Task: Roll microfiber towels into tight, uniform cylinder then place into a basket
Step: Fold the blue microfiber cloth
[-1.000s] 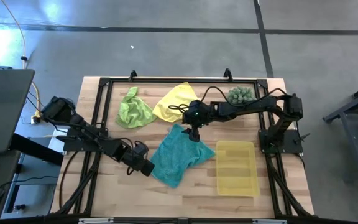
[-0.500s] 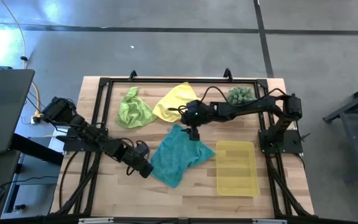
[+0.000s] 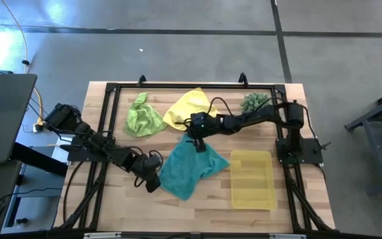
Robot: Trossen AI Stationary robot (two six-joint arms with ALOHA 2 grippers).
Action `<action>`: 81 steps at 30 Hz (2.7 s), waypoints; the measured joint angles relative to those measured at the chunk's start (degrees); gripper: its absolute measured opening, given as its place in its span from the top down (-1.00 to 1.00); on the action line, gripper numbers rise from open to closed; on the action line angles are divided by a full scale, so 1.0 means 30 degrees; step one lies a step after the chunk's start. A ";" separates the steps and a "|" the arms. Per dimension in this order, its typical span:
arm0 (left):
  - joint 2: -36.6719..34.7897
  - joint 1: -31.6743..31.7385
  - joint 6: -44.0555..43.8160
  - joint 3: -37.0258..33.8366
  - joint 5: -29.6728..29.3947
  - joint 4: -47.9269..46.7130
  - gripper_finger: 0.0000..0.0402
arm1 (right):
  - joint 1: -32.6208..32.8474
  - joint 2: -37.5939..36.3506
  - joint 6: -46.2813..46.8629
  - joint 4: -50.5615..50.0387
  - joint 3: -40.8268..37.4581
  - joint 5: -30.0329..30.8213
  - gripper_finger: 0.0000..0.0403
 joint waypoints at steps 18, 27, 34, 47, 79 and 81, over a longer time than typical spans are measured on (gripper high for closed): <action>-0.0006 -0.0023 0.0673 -0.0022 0.0539 -0.0042 0.98 | -0.0262 0.1132 0.6763 0.0505 0.0000 0.2192 -0.11; 0.0000 -0.0038 0.0659 -0.0022 0.0479 -0.0035 0.98 | 0.0214 0.1963 0.8134 0.1247 0.0036 0.2231 -0.11; 0.0000 -0.0045 0.0666 -0.0022 0.0441 -0.0003 0.98 | 0.0198 0.2524 0.8303 0.2316 0.0051 0.2602 -0.11; 0.0007 -0.0045 0.0661 -0.0029 0.0393 0.0030 0.98 | -0.0060 0.2541 0.9627 0.1832 0.0066 0.1945 0.68; -0.6081 0.3092 0.7668 0.9391 -0.5009 -1.6476 0.98 | 0.2060 -0.9154 0.3932 -0.4605 -0.0013 0.7805 1.00; -0.6551 0.3324 0.8428 1.0396 -0.6199 -1.7207 0.98 | 0.2185 -0.9859 0.3932 -0.4662 0.0000 0.8571 1.00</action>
